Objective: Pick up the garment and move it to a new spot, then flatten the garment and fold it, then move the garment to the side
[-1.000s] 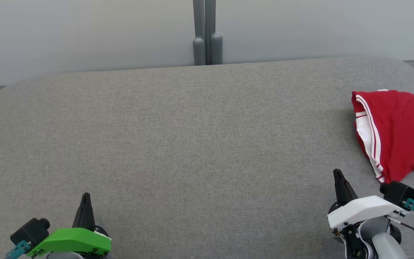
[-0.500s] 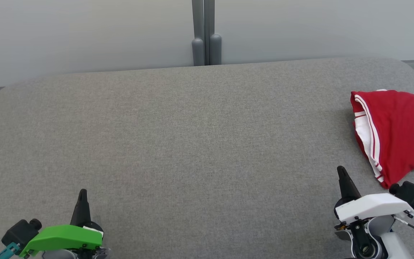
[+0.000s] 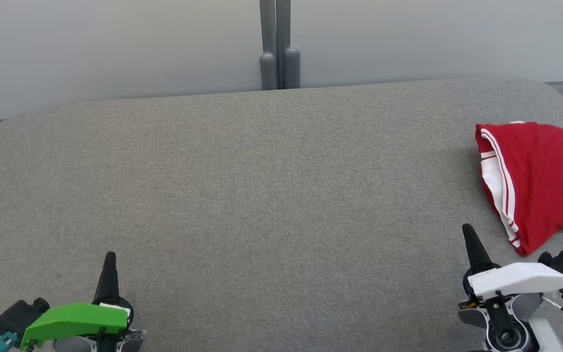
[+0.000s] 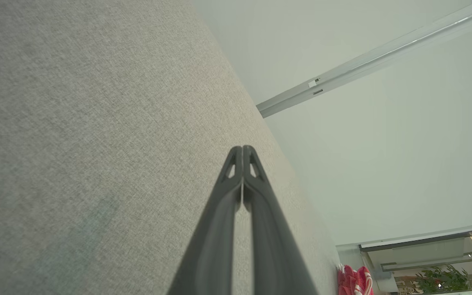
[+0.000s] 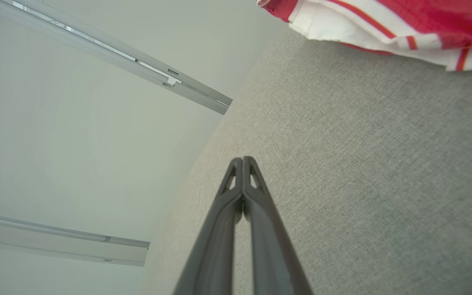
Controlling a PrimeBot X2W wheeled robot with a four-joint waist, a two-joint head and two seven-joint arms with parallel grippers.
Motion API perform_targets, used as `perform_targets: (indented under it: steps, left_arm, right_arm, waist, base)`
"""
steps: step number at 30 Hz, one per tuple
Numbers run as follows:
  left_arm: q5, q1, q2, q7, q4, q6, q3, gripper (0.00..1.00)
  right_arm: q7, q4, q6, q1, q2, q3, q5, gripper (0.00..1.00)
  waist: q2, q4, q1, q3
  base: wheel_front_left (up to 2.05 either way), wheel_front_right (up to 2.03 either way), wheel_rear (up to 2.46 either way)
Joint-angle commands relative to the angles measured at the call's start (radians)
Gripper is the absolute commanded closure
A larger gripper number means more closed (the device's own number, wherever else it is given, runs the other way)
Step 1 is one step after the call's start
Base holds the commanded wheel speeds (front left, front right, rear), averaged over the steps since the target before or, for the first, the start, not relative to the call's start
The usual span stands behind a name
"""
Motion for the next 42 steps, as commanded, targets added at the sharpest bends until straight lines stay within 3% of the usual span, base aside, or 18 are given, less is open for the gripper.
perform_targets:
  steps: [1,42]
  left_arm:
    - [-0.018,-0.027,0.007,0.004,-0.013,-0.005,0.005,1.0]
    - [-0.375,-0.032,0.01,0.099,-0.073,-0.022,0.039,1.0]
  right_arm:
    - [0.006,-0.016,0.0,-0.002,-0.006,-0.005,0.023,1.0]
    - [0.103,-0.093,0.0,0.025,-0.008,-0.04,0.418,1.0]
  waist:
    - [0.0,0.0,0.0,0.0]
    - [0.0,-0.01,0.0,-0.004]
  base:
    - [0.0,0.0,0.0]
    - [0.0,0.0,0.0]
